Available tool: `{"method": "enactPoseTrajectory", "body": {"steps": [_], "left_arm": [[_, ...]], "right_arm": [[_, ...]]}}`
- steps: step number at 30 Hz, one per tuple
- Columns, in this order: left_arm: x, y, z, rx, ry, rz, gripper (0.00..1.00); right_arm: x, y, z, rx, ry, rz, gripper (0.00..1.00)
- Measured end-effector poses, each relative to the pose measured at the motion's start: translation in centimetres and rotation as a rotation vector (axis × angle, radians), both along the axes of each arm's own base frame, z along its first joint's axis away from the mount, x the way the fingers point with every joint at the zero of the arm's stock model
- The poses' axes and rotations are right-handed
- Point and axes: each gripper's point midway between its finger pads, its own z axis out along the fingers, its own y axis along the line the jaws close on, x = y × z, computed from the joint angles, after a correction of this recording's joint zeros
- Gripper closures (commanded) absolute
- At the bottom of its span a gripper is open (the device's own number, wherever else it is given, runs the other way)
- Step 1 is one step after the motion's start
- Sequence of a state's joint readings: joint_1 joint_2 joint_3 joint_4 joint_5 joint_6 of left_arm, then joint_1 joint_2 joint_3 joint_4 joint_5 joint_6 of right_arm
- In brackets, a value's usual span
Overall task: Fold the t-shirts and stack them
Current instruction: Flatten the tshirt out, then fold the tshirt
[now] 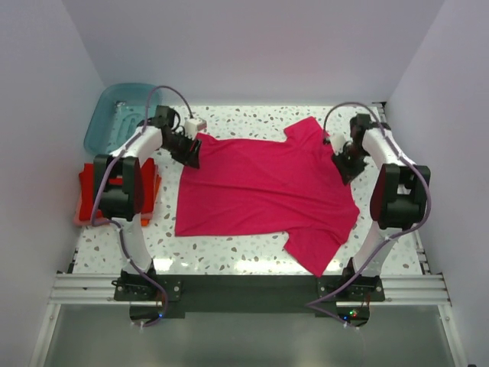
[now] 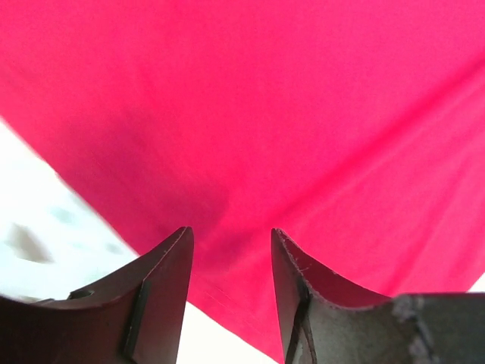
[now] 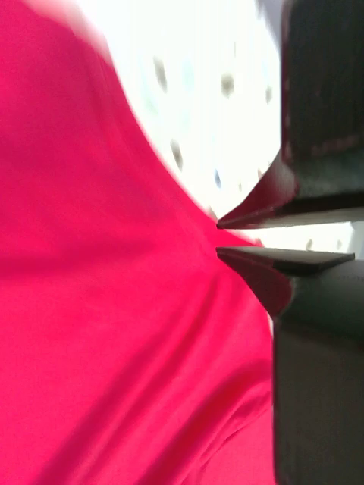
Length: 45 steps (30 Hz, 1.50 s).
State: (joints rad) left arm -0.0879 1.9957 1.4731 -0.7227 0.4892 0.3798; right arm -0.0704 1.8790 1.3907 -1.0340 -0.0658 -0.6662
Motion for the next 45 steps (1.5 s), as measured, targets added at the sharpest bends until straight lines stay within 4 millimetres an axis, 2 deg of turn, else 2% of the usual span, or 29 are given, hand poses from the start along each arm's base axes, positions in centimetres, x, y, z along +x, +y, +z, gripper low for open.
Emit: {"method": "enactPoseTrajectory", "body": {"steps": [4,6,8,11,14,18,21,24,29,33,39,45], "left_arm": [[5.8,-1.1,5.6,-0.055,-0.196,-0.012,0.45],[9.0,-1.6,8.1,-0.074,-0.298,-0.010,0.44],[11.8,-1.9,9.7,-0.089,-0.368,-0.002,0.42],[14.9,-2.1,9.7,-0.102,-0.419,0.014,0.36],[16.5,-2.1,7.6,-0.106,-0.410,0.039,0.28],[17.3,-1.8,4.8,-0.100,-0.380,0.073,0.23],[18.1,-1.6,4.2,-0.103,-0.393,0.091,0.23],[18.8,-1.4,4.1,-0.111,-0.408,0.108,0.23],[20.1,-1.3,3.6,-0.124,-0.426,0.124,0.23],[20.7,-1.3,2.2,-0.129,-0.412,0.132,0.26],[20.7,-1.4,0.2,-0.124,-0.377,0.132,0.30],[20.4,-1.1,-0.1,-0.109,-0.366,0.122,0.39]], "right_arm": [[9.3,0.9,7.0,0.067,-0.303,-0.045,0.69],[12.7,1.1,9.5,0.086,-0.416,-0.072,0.64],[15.7,1.3,11.0,0.109,-0.496,-0.107,0.59],[19.0,1.4,10.3,0.134,-0.534,-0.165,0.52],[21.3,1.5,7.2,0.159,-0.514,-0.228,0.48],[22.8,1.9,2.3,0.204,-0.454,-0.307,0.45],[23.5,2.2,-0.3,0.235,-0.429,-0.353,0.43],[24.5,2.4,-1.5,0.267,-0.428,-0.386,0.43],[26.4,2.9,-1.4,0.332,-0.469,-0.406,0.43],[27.2,3.6,-0.8,0.389,-0.485,-0.403,0.43],[27.4,4.2,-0.5,0.428,-0.481,-0.395,0.41],[27.4,4.5,-0.4,0.446,-0.474,-0.403,0.46]]}}
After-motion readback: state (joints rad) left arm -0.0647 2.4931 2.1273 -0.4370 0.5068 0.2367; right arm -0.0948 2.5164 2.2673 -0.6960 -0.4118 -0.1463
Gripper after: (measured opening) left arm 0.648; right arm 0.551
